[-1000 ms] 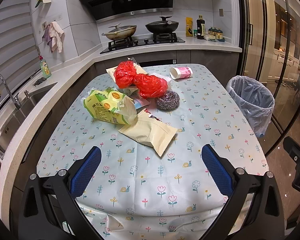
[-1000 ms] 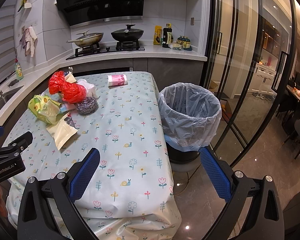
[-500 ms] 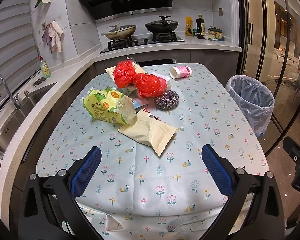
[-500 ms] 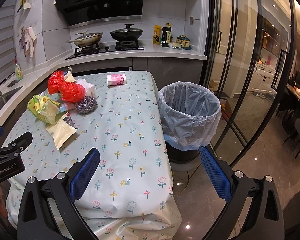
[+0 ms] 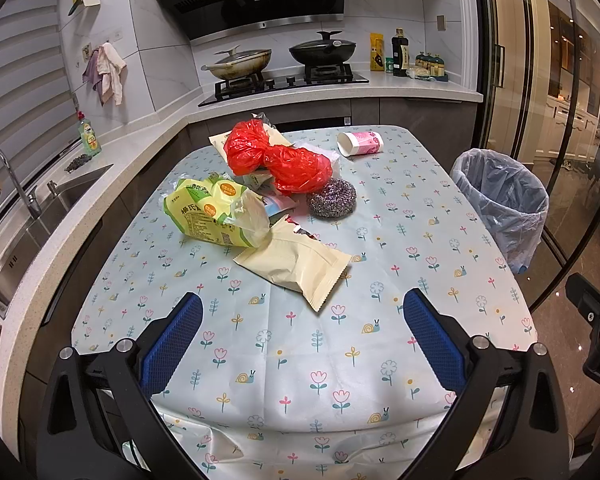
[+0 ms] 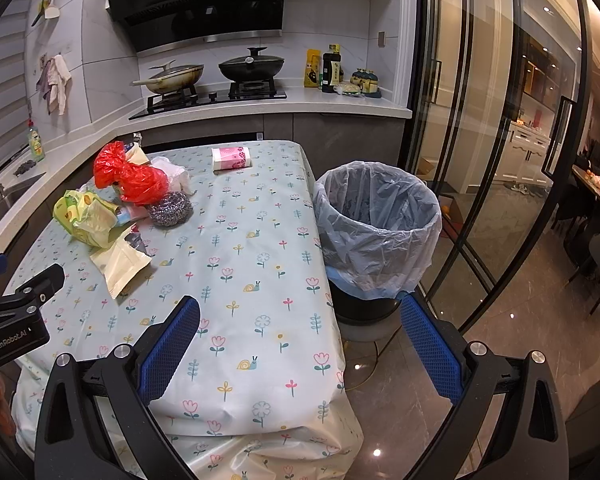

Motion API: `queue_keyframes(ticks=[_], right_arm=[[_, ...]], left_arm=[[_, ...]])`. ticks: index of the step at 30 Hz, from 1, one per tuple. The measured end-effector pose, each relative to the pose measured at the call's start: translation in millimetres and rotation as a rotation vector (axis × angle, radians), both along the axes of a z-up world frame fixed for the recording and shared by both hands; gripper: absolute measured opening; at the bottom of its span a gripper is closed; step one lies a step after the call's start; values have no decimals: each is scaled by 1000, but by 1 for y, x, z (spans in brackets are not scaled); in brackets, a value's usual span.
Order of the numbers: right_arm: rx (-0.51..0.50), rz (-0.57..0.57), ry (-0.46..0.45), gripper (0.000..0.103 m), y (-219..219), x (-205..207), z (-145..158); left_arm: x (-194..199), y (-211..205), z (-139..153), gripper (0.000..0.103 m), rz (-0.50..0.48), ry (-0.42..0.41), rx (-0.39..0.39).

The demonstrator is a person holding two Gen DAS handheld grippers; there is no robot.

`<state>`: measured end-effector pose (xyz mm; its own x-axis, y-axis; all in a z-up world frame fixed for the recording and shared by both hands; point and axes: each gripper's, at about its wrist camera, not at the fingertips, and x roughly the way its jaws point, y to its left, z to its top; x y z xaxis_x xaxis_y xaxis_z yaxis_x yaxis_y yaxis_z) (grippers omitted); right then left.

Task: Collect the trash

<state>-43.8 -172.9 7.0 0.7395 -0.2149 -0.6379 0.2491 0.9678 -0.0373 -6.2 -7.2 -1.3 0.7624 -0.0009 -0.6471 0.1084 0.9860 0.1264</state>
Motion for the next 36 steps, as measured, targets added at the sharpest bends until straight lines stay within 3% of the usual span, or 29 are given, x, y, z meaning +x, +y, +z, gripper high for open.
queue_keyframes(ticks=[36], right_arm=[[1,1,-1,96,-1,0,0]], left_arm=[[0,-5,-2,96,-8,1,-1]])
